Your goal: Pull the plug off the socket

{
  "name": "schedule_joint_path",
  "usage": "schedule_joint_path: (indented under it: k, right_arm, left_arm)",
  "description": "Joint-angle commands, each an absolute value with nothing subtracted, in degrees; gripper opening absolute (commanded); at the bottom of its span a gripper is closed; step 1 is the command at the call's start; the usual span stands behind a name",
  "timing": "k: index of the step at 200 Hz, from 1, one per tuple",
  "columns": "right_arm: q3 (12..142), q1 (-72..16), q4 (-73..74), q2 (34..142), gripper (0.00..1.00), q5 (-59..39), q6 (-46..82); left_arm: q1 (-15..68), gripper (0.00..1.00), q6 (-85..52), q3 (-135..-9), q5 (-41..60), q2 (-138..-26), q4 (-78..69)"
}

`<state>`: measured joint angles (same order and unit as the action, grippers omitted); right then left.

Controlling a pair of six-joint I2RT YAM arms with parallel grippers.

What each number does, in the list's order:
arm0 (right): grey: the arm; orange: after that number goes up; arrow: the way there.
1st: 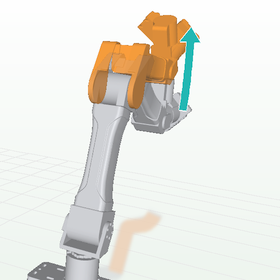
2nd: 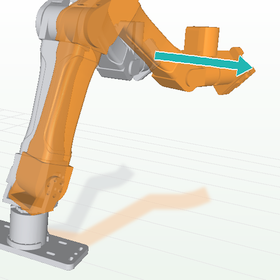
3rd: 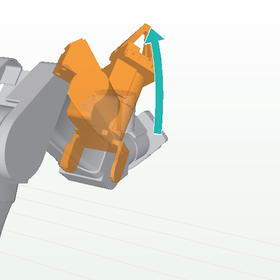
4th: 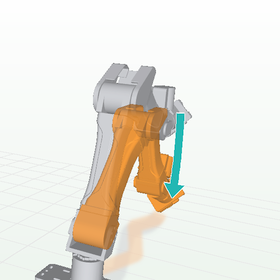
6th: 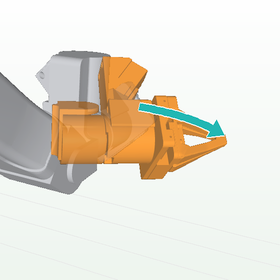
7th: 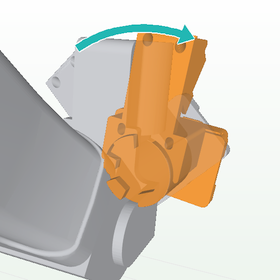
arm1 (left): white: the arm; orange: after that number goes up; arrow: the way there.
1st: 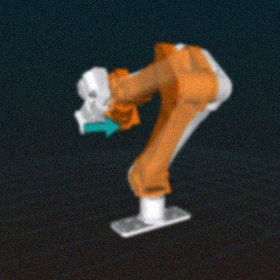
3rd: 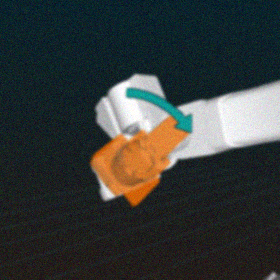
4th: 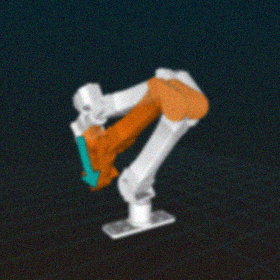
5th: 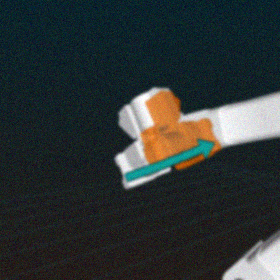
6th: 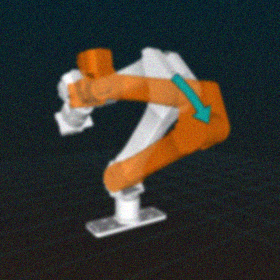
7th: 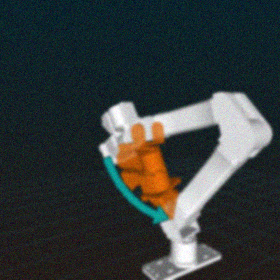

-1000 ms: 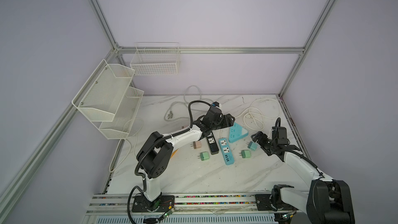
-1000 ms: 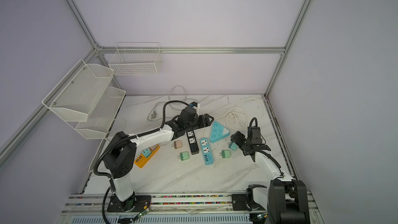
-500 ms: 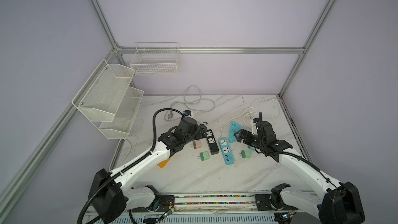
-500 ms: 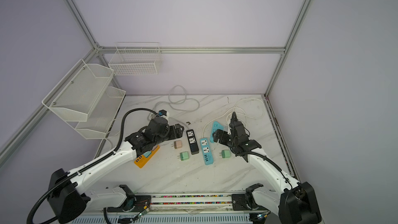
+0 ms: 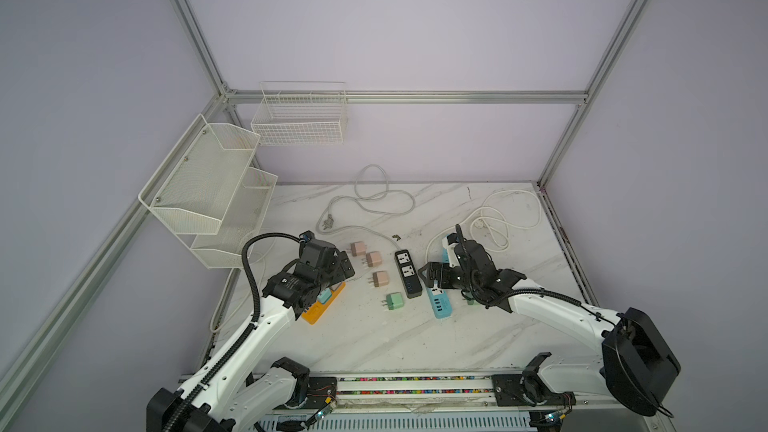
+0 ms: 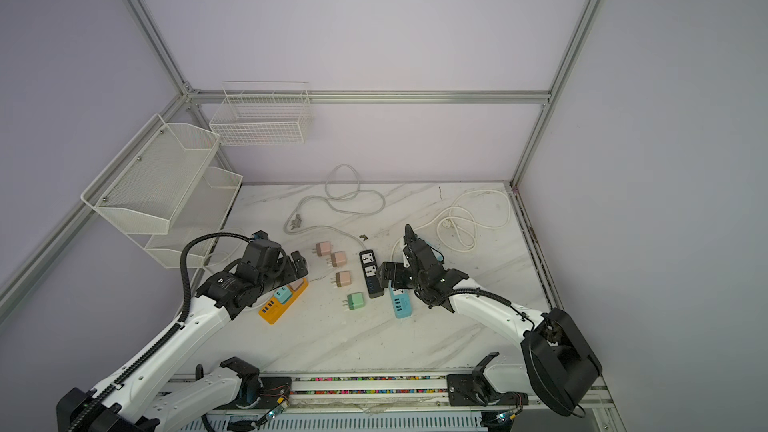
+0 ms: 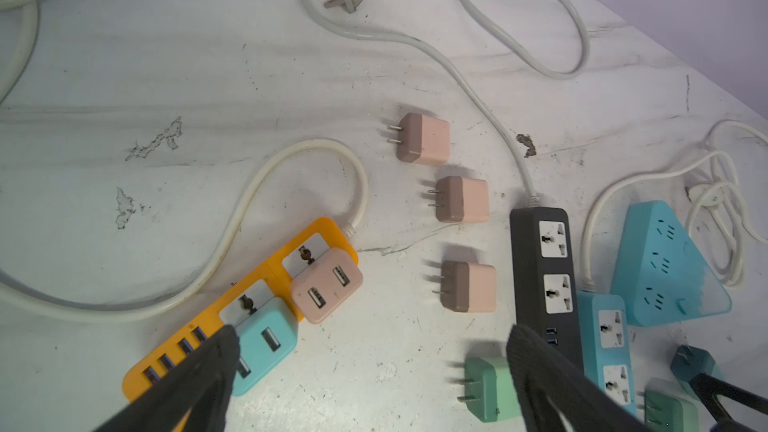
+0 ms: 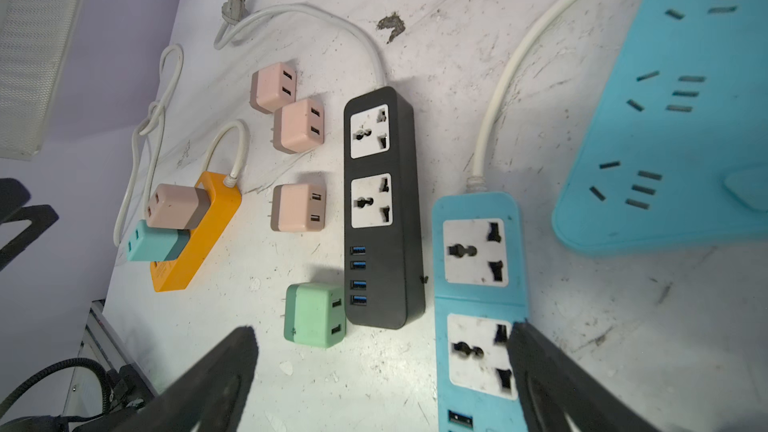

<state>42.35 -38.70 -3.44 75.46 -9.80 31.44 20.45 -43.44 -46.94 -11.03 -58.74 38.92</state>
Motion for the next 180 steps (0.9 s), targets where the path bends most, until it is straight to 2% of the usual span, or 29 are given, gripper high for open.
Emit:
schedule_joint_path:
  k: [1,40,88,143,180]
  right_arm:
    - [42.89,-39.11,-0.37,75.68,0.98,-8.61,31.94]
    - [43.07,-39.11,-0.68,75.86,0.98,-7.94,32.08]
    - [43.42,-39.11,-0.42,76.83,0.97,-7.16,32.22]
    - [44.98,-39.12,-0.41,79.70,0.98,-7.30,31.91]
    - [45.62,-39.11,-0.61,80.75,0.97,-7.51,31.81]
  left_arm:
    - [16.96,1.00,-41.22,-44.08,-3.67,-61.67,31.96]
    - [11.46,1.00,-40.43,-46.10,3.07,-71.35,26.10]
    - [10.28,1.00,-39.73,-49.48,8.26,-83.07,24.66]
    - [10.28,1.00,-38.41,-49.04,10.77,-84.55,24.23]
    - [10.76,1.00,-38.89,-48.31,16.48,-84.45,23.46]
